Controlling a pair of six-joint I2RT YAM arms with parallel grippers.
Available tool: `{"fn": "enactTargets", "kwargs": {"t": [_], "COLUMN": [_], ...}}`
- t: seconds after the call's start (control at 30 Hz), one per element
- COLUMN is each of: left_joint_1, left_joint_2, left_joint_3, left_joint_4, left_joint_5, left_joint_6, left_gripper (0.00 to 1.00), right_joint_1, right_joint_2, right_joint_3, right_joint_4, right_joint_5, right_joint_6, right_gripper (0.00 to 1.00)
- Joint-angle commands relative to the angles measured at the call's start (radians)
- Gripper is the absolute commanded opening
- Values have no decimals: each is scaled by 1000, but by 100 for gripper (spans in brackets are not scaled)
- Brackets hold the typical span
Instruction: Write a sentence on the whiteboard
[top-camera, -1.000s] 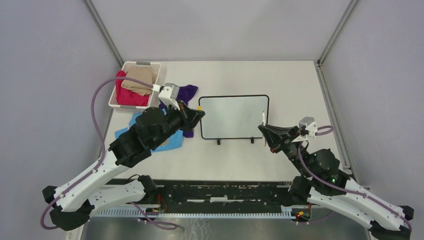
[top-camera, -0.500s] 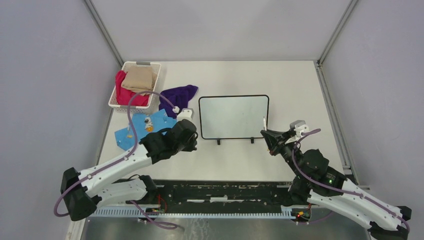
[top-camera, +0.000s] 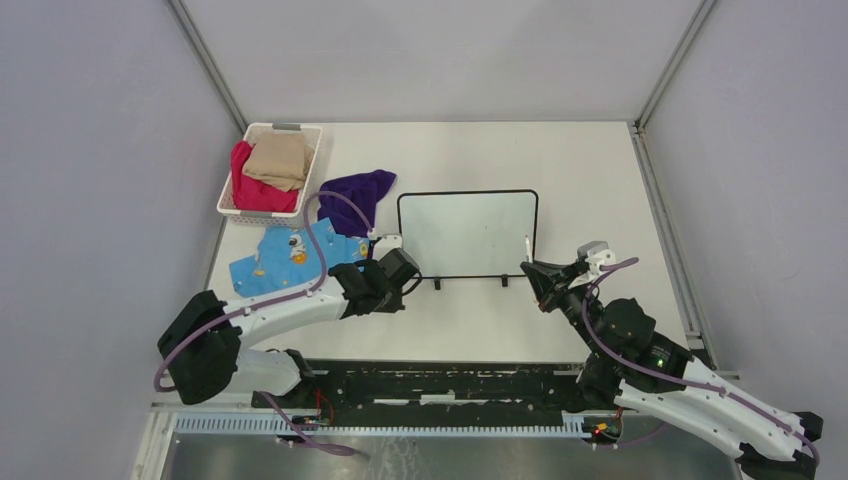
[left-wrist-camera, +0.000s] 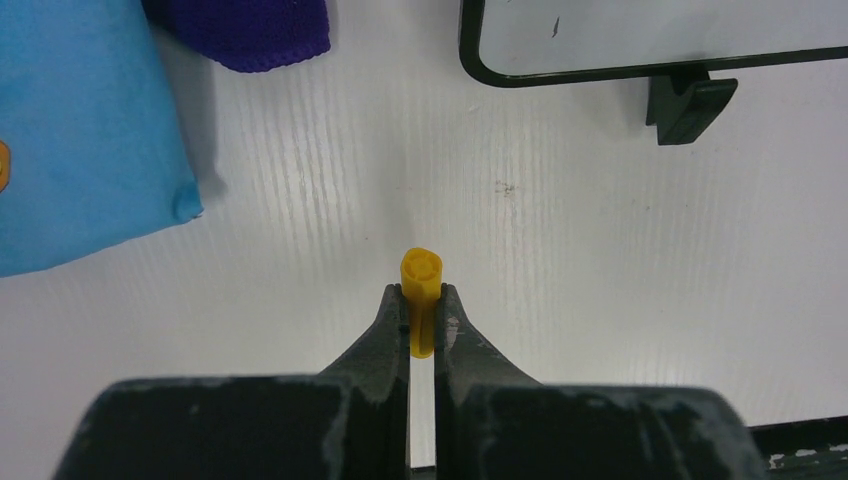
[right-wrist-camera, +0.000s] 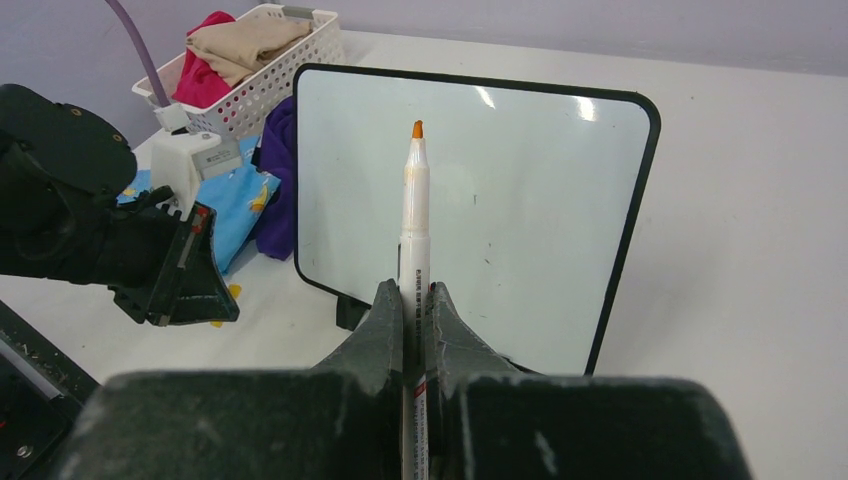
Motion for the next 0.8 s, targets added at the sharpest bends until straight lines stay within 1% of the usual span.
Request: {"fn": "enactTargets", "kwargs": {"t": [0.0, 0.13, 0.5, 0.63, 0.77], "left_joint_1": [3, 4, 4, 4, 4], "left_joint_2": [63, 84, 132, 143, 143], "left_joint_3": [10, 2, -21, -29, -29], "left_joint_4": [72, 76, 92, 103, 105], "left_joint_5": [2, -4, -21, -15, -16], "left_joint_6": [-34, -33, -28, -30, -25], "left_gripper": [2, 2, 8, 12, 19], "right_joint_1": [2, 1, 4, 3, 2], "right_joint_2": [7, 9, 21, 20, 27], "right_joint_3": [14, 10, 13, 18, 22], "right_joint_4": [16, 16, 19, 17, 17], "right_joint_5": [10, 8, 9, 9, 7], "right_joint_6": [14, 16, 9, 11, 9], "right_gripper": [0, 0, 0, 0, 0]}}
